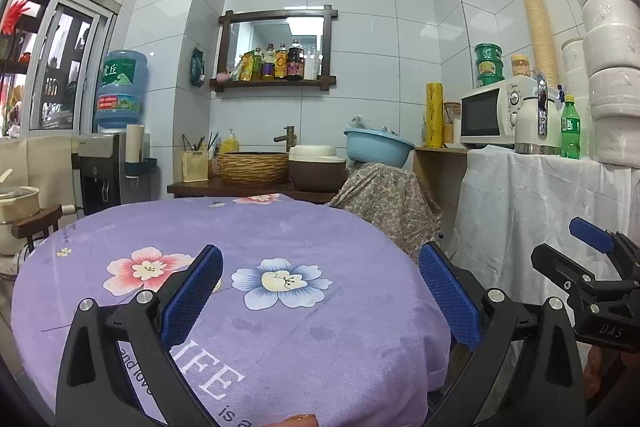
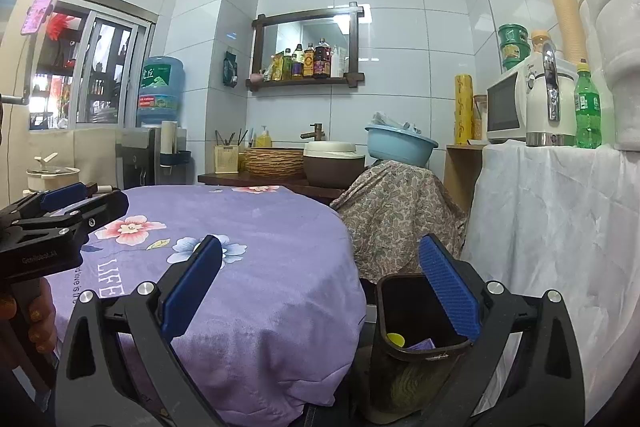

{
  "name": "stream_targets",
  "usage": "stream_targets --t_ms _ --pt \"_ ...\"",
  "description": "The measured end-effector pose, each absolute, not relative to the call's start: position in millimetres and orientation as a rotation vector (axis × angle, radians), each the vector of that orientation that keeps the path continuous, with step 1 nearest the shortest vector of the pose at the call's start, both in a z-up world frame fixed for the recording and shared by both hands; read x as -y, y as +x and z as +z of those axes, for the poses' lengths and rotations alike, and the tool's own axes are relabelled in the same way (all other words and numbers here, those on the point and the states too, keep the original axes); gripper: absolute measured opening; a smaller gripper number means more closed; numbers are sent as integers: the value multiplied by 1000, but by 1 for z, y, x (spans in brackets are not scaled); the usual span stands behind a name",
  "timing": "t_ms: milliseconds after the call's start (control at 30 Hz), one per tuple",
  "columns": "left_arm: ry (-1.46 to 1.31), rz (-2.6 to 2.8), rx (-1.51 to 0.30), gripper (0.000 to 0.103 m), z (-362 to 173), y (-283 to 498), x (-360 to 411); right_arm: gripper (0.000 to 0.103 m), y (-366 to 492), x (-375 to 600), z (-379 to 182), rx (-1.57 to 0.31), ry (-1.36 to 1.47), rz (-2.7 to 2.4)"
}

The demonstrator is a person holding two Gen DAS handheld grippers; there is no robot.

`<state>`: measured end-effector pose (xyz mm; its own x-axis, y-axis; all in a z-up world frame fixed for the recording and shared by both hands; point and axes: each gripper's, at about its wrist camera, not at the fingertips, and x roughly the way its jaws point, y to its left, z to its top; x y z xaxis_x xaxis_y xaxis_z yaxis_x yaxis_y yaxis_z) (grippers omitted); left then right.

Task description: Collect trash

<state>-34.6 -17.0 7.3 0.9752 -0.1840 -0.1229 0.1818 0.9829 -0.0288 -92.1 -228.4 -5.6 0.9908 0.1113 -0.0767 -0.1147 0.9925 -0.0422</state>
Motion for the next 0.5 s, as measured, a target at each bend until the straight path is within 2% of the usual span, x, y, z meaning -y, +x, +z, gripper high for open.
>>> stream_targets --t_ms 500 --pt "-2 -187 -123 97 7 -36 18 97 -89 227 -9 -104 -54 114"
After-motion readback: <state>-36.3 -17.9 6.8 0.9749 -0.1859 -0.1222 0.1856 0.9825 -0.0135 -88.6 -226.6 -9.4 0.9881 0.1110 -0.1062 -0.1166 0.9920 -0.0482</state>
